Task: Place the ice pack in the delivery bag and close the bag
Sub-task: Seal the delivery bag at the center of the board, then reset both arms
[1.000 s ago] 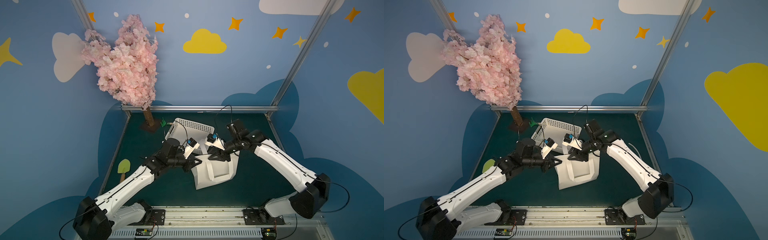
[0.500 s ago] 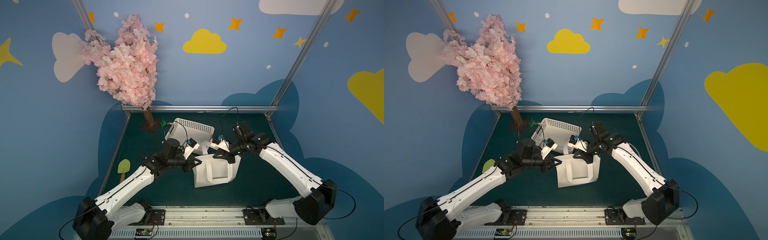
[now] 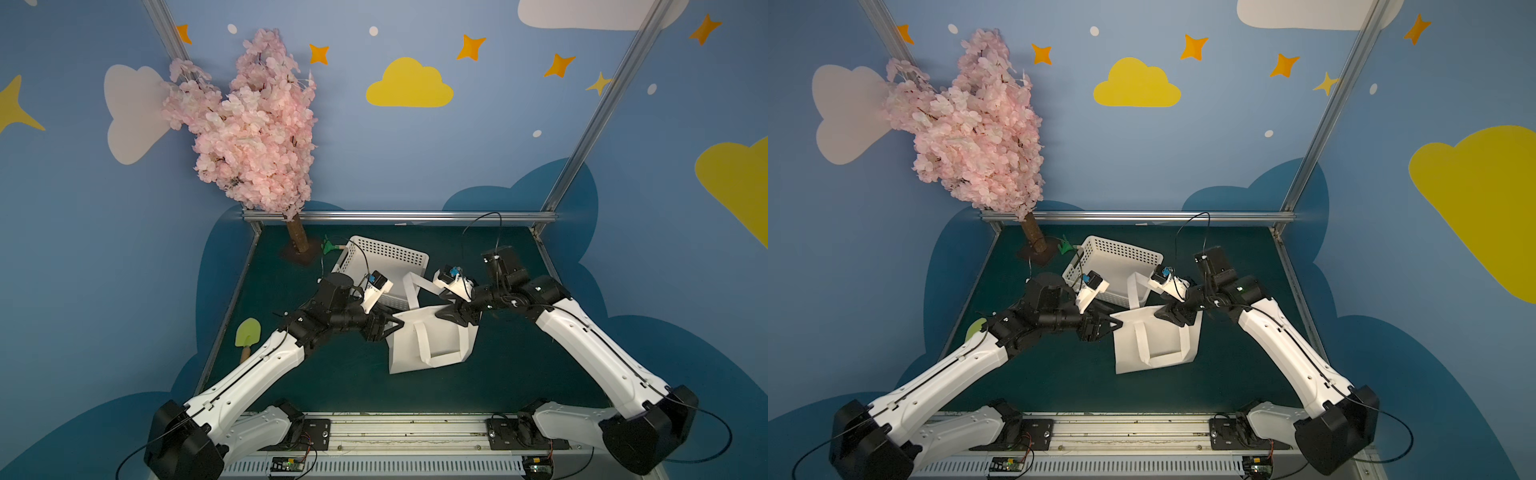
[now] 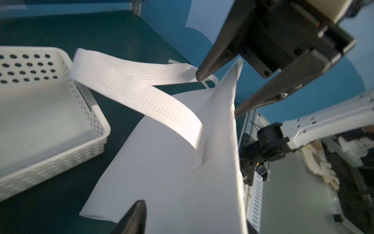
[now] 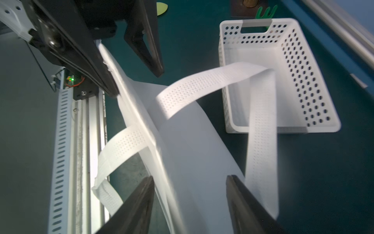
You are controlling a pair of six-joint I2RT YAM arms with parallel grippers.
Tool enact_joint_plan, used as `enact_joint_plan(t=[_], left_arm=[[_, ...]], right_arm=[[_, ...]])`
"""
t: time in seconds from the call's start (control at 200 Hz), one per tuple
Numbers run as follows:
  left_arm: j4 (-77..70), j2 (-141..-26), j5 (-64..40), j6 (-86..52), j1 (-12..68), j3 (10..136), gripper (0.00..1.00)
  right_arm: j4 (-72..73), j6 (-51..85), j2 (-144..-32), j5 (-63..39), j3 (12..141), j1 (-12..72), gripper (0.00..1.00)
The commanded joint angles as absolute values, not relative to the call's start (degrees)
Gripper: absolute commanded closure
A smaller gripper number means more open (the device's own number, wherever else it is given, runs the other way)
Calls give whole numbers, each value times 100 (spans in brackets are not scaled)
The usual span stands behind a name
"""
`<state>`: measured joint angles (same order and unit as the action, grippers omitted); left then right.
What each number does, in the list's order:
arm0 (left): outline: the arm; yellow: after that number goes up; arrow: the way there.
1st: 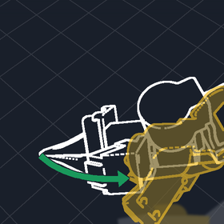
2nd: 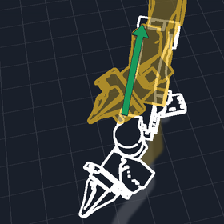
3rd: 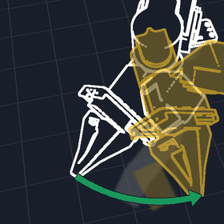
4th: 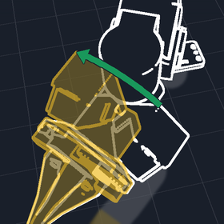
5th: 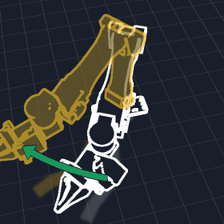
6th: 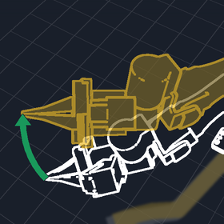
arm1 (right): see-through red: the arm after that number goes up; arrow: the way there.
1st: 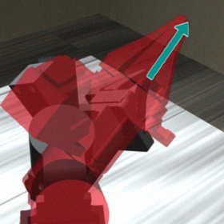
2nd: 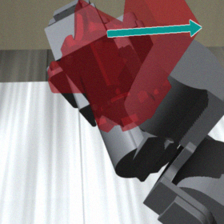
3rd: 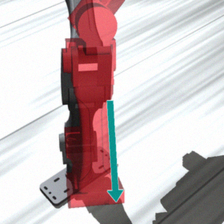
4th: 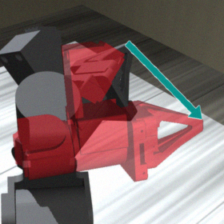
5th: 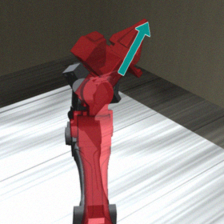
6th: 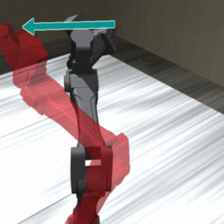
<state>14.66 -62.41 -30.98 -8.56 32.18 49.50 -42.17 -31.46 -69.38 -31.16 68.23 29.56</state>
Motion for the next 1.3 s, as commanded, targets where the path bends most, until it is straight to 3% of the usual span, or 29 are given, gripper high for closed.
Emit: enact_joint_plan(t=[0.0, 0.045, 0.06, 0.08, 0.23, 0.471, 0.631, 0.936, 1.237, 1.297], left_arm=[[1590, -6001, -3044, -1113, 2943, 5350, 15], [1635, -5948, -2897, -1253, 2824, 5461, 6], [1657, -5935, -2807, -1292, 2781, 5495, 4], [1683, -5907, -2679, -1341, 2722, 5549, 2], [1885, -5738, -1431, -1770, 2178, 5785, 0], [1924, -5986, 1243, -1909, 1267, 5233, 0], [772, -6421, 2328, -1418, 667, 4108, 0], [-1957, -8009, 2133, -760, 300, 3026, 0], [-4525, -8593, 1169, 16, 274, 2322, 0], [-4421, -8644, 991, -70, 167, 2359, 0]], right_arm=[[-3152, -2332, -6342, -2806, 6439, 2721, 17], [-2747, -2046, -6113, -2601, 6224, 2570, 14], [-2631, -1956, -6038, -2536, 6166, 2517, 4], [-2475, -1839, -5965, -2449, 6077, 2440, 2], [-1769, -965, -5527, -1517, 5547, 1861, 1], [-891, 96, -5395, 1137, 4422, 1164, 1], [359, 257, -5579, 1458, 3286, 539, 1], [2206, 83, -7190, 1246, 2737, 480, 1], [4432, -435, -8468, 751, 2249, 624, 1], [4365, -319, -8550, 839, 2339, 617, 1]])
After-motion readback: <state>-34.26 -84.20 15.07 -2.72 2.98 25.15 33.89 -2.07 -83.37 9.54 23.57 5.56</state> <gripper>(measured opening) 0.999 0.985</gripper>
